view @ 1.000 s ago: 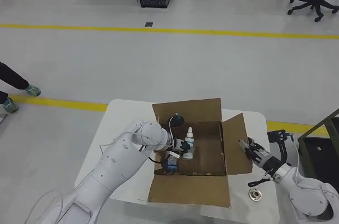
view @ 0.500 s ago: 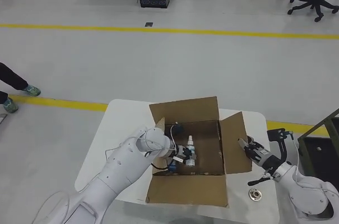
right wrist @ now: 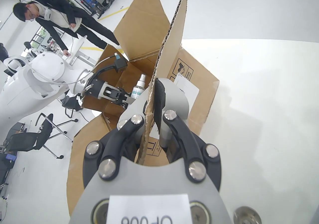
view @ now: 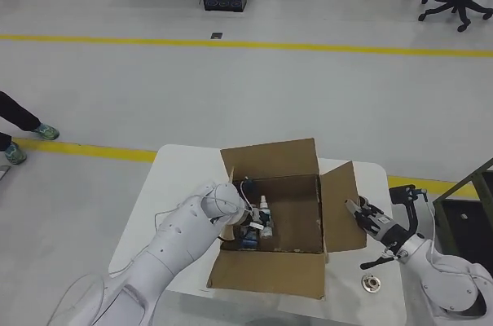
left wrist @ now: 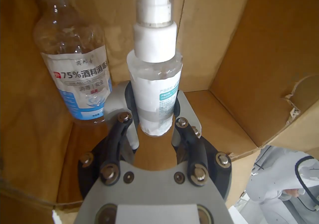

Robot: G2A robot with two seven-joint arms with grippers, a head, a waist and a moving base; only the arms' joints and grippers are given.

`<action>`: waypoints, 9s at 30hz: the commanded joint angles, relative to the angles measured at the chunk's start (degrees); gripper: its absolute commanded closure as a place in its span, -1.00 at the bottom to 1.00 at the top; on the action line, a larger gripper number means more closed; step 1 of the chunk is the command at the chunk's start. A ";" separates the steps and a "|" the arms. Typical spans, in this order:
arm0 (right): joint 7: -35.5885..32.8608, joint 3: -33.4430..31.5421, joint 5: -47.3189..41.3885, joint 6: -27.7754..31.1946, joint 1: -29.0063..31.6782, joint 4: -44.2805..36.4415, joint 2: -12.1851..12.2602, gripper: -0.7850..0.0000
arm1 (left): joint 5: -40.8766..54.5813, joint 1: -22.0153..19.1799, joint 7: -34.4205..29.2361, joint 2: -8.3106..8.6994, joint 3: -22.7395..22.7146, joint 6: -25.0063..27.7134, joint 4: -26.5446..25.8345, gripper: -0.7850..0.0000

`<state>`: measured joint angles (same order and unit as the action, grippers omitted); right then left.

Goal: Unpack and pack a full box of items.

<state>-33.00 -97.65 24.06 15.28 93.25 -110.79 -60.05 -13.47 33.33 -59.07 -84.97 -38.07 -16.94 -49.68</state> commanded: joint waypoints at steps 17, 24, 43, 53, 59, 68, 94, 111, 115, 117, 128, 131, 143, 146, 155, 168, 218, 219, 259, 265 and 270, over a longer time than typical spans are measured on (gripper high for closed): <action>-0.52 -0.78 -0.81 0.78 -0.89 0.30 0.28 1.00 | 0.11 -1.55 0.00 -1.15 -0.27 1.37 2.38 -1.00; -0.75 -0.22 1.66 0.81 -2.51 4.78 0.44 1.00 | -0.46 -1.00 -0.50 0.24 -3.38 2.16 -2.59 -1.00; 2.71 -4.58 12.92 0.14 -4.09 6.28 1.28 -1.00 | -4.03 7.88 -5.77 5.91 -14.07 4.42 -28.18 -1.00; 8.67 -11.42 31.73 3.40 0.61 0.31 2.13 1.00 | -11.39 10.47 -8.36 7.72 -15.66 3.84 -36.75 -1.00; 5.47 -13.42 41.16 8.93 4.58 -4.06 2.69 1.00 | -15.82 13.50 -8.46 8.78 -16.84 1.79 -39.65 -1.00; -3.53 -14.94 42.71 13.84 8.80 -6.86 3.10 1.00 | -17.84 17.04 -7.40 9.95 -19.95 0.10 -44.37 -1.00; -31.13 -5.29 43.76 18.03 5.36 -4.40 4.07 1.00 | -18.48 17.86 -7.37 10.27 -20.35 -0.64 -45.31 -1.00; -32.33 4.65 48.98 20.60 7.34 -0.38 5.58 1.00 | -18.48 17.86 -7.37 10.27 -20.35 -0.64 -45.31 -1.00; -30.11 4.94 49.38 19.77 7.84 -0.04 5.56 1.00 | -18.48 17.86 -7.37 10.27 -20.35 -0.64 -45.31 -1.00; -30.11 4.94 49.38 19.77 7.84 -0.04 5.56 1.00 | -18.48 17.86 -7.37 10.27 -20.35 -0.64 -45.31 -1.00; -28.52 5.00 48.86 17.27 7.52 3.08 5.44 1.00 | -18.48 17.86 -7.37 10.27 -20.35 -0.64 -45.31 -1.00; -29.21 4.94 46.08 16.94 6.66 5.41 5.42 1.00 | -18.48 17.86 -7.37 10.27 -20.35 -0.64 -45.31 -1.00; -33.01 6.88 42.64 15.86 2.57 8.62 5.60 0.30 | -18.48 17.86 -7.37 10.27 -20.35 -0.64 -45.31 -1.00; -33.06 8.21 43.04 15.53 1.35 9.78 5.57 0.28 | -18.48 17.86 -7.37 10.27 -20.35 -0.64 -45.31 -1.00; -32.02 10.77 44.59 13.95 -0.82 13.55 5.52 0.27 | -18.48 17.86 -7.37 10.27 -20.35 -0.64 -45.31 -1.00; -30.20 13.45 46.63 11.70 -1.26 14.27 5.41 0.24 | -18.48 17.86 -7.37 10.27 -20.35 -0.64 -45.31 -1.00; -28.09 9.97 45.98 13.58 0.20 12.87 6.82 0.21 | -18.48 17.86 -7.37 10.27 -20.35 -0.64 -45.31 -1.00; -28.06 10.17 46.06 13.58 -0.14 13.25 6.81 0.21 | -18.48 17.86 -7.37 10.27 -20.35 -0.64 -45.31 -1.00; -27.06 12.65 46.61 11.45 -1.57 15.88 6.95 0.24 | -18.48 17.86 -7.37 10.27 -20.35 -0.64 -45.31 -1.00; -26.98 12.84 46.28 11.26 -2.28 16.84 6.95 0.25 | -18.48 17.86 -7.37 10.27 -20.35 -0.64 -45.31 -1.00; -26.79 13.64 45.94 11.30 -3.01 17.76 6.87 0.25 | -18.48 17.86 -7.37 10.27 -20.35 -0.64 -45.31 -1.00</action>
<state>-59.81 -84.17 70.09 26.57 90.39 -93.20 -53.17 -31.95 51.19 -66.44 -74.70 -58.42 -17.58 -94.99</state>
